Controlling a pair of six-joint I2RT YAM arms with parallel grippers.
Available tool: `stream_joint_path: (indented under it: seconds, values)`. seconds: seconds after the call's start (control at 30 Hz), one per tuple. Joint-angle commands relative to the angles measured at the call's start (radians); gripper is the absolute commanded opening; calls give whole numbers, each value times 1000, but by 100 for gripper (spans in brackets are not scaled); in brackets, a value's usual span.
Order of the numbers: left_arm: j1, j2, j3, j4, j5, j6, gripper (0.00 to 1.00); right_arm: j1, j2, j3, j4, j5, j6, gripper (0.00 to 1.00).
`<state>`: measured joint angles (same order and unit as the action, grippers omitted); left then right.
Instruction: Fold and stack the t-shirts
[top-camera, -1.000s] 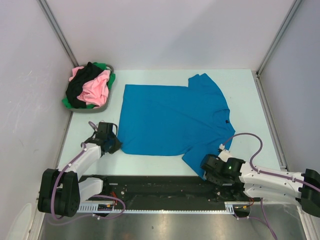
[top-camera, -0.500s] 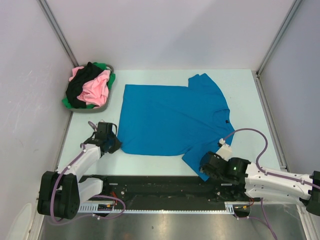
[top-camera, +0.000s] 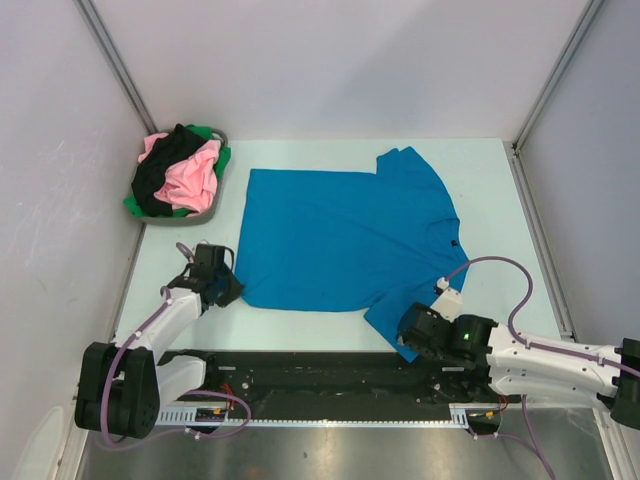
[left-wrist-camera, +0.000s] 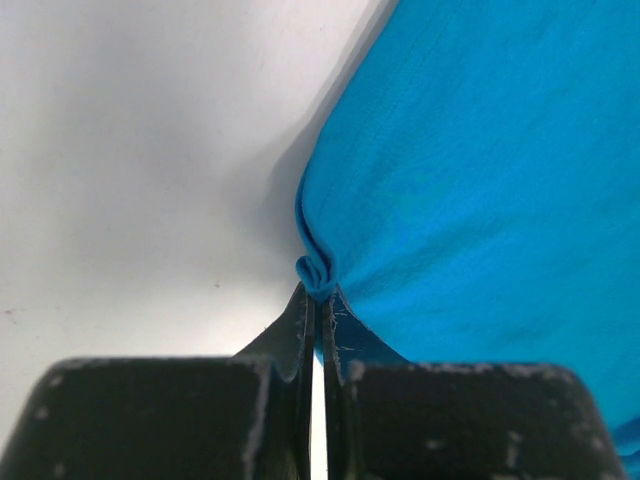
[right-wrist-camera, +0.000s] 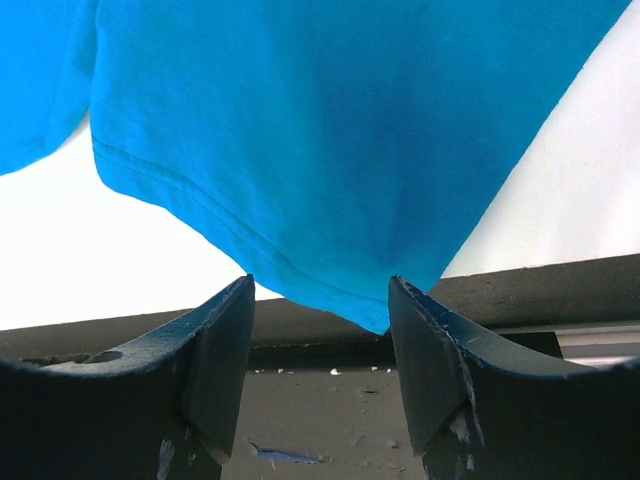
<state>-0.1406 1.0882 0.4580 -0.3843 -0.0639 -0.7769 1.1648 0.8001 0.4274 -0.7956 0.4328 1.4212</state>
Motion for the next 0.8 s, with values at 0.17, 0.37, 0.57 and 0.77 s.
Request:
stream_joint_path:
  seconds: [0.17, 0.37, 0.57, 0.77]
  values:
    - [10, -7, 24, 1, 16, 19, 0, 65, 13, 13, -63, 18, 96, 58]
    - [10, 4, 28, 5, 21, 19, 0, 68, 2, -16, -50, 6, 108, 56]
    - [10, 6, 42, -2, 16, 21, 0, 76, 5, -47, -42, -5, 124, 56]
    - [10, 12, 47, -4, 15, 21, 0, 78, 19, -75, -1, 15, 130, 56]
